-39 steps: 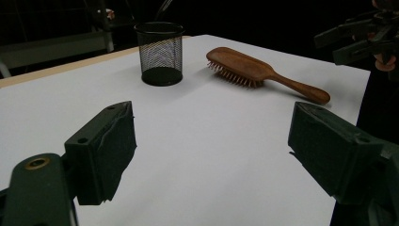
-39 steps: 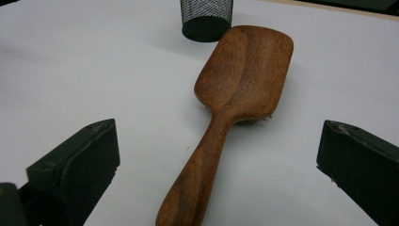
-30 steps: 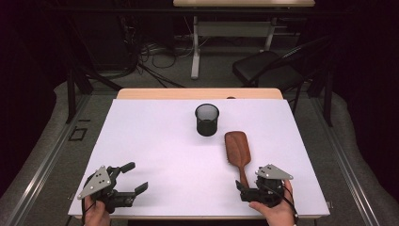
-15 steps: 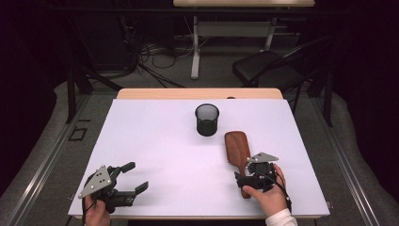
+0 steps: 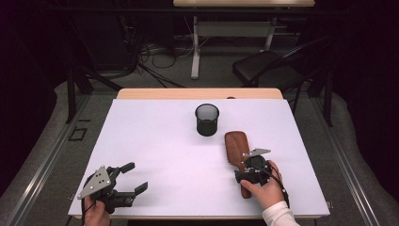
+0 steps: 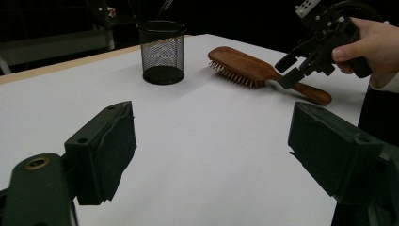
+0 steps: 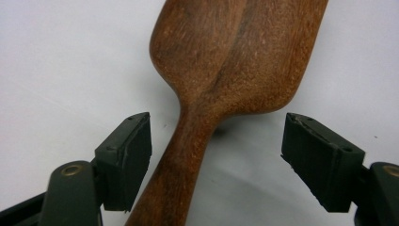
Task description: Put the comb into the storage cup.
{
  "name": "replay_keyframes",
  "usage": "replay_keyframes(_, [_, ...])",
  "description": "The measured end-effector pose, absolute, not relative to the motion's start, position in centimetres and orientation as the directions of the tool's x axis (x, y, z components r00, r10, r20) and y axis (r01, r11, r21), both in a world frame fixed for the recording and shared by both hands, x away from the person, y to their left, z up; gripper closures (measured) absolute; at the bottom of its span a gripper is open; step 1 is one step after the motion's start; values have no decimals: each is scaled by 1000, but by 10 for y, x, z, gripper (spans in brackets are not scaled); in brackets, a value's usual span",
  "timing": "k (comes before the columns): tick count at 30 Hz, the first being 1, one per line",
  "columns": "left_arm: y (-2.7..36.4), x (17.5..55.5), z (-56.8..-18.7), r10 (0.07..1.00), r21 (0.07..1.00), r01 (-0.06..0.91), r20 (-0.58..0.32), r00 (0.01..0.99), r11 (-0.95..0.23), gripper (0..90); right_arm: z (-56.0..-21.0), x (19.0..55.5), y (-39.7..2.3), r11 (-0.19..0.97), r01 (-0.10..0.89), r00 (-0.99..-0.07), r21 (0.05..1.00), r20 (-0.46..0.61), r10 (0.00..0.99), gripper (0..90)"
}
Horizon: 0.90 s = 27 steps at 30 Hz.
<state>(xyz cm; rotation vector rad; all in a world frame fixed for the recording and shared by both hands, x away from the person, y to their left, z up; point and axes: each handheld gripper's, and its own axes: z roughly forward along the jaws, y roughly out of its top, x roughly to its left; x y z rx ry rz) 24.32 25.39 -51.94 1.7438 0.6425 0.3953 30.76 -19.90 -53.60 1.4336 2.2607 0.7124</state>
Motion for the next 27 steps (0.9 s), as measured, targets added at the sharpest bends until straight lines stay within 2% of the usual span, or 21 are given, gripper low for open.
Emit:
replay_keyframes(10, [255,244,-519,607,962,210,-61,792,-177,158,-538,312,-202,395,744,-439,539,-50,897,283])
replay_keyframes(13, [254,244,-519,607,961,211,-63,792,-176,158,-538,314,-202,402,745,-448,532,-48,893,316])
replay_keyframes(14, [255,244,-519,607,961,211,-63,792,-177,158,-536,314,-202,419,745,-470,520,-38,882,402])
replay_keyframes(19, [255,244,-519,610,962,210,-62,790,-174,158,-536,317,-201,423,744,-471,517,-42,881,396])
replay_keyframes(27, [255,244,-519,611,961,209,-57,789,-180,158,-532,324,-202,407,803,-444,435,-19,896,416])
